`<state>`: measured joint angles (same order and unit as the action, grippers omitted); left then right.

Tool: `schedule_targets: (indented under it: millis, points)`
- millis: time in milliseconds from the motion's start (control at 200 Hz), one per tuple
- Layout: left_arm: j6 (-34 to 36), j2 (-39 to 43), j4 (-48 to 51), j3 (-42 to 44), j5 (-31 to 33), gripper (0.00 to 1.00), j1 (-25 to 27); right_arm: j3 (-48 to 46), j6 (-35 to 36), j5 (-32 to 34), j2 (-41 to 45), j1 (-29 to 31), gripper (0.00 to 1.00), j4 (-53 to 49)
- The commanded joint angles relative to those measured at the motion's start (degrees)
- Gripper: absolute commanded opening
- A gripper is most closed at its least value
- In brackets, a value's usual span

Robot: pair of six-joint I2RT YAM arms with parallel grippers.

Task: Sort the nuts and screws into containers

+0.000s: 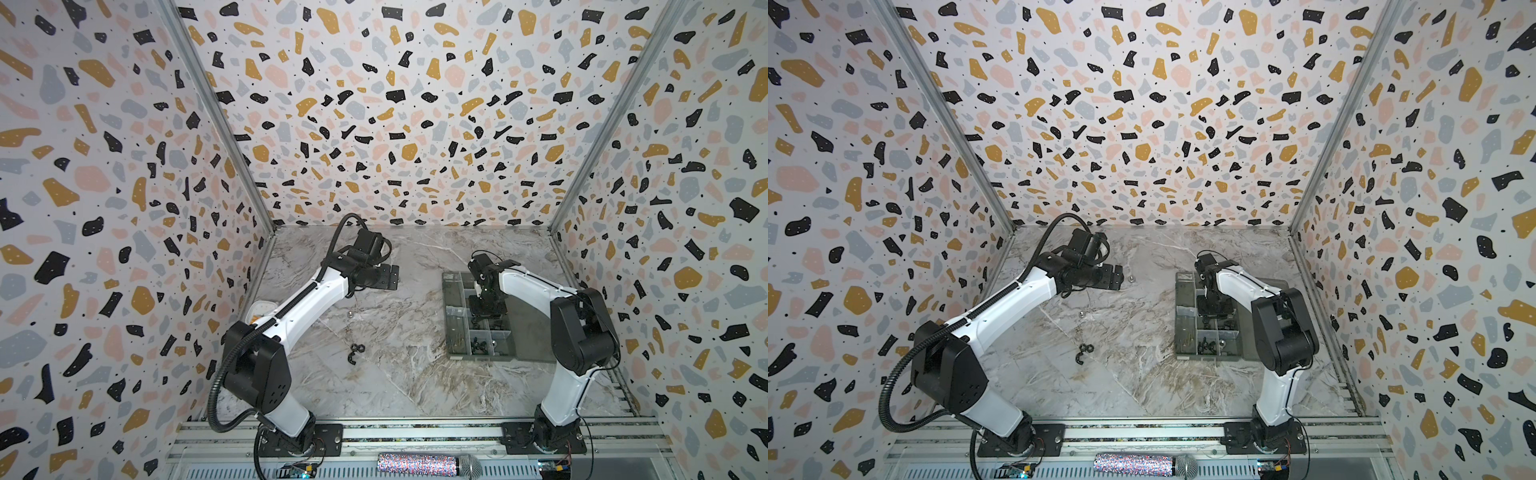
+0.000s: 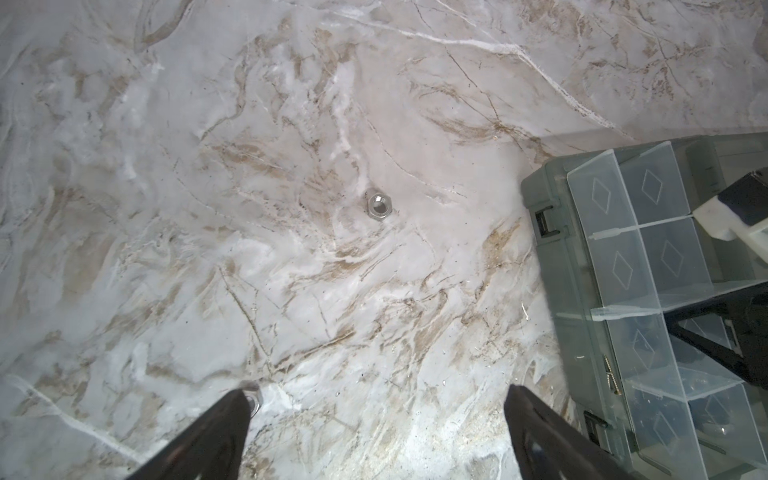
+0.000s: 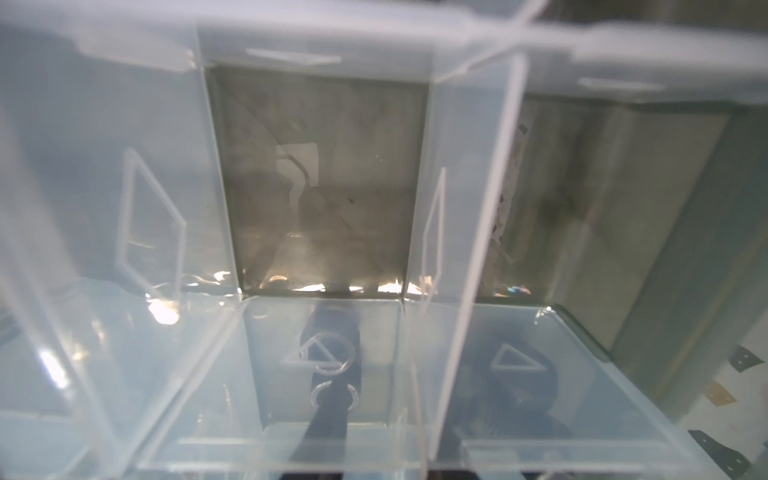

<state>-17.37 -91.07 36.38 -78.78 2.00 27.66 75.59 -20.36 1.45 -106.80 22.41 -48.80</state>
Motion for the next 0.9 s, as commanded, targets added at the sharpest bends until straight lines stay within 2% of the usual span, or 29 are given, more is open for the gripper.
schedule_targets:
  millis: [0, 511, 631, 756, 896]
  points:
    - [1.16, 2.83, -0.35, 1.52, 1.39, 0.97, -0.99, 5.26, 0.68, -1.01, -2.35, 2.60, 0.28, 1.44]
    - [1.10, 8.88, -3.07, 7.58, 1.30, 0.97, -4.81, 19.77, -2.18, -1.80, -12.74, 9.22, 0.28, -4.05]
    - [0.76, 7.85, -3.17, 7.33, 1.70, 0.98, -5.29, 20.51, -2.28, -1.72, -11.48, 9.49, 0.31, -5.12]
    - [0.54, 4.78, -2.07, 5.29, 3.25, 0.97, -5.34, 22.20, -1.53, -1.03, -8.28, 9.31, 0.39, -7.25]
    - [0.66, -0.75, 0.19, 0.85, 5.57, 0.93, -5.34, 23.89, -0.49, -0.34, -3.50, 8.46, 0.45, -9.31]
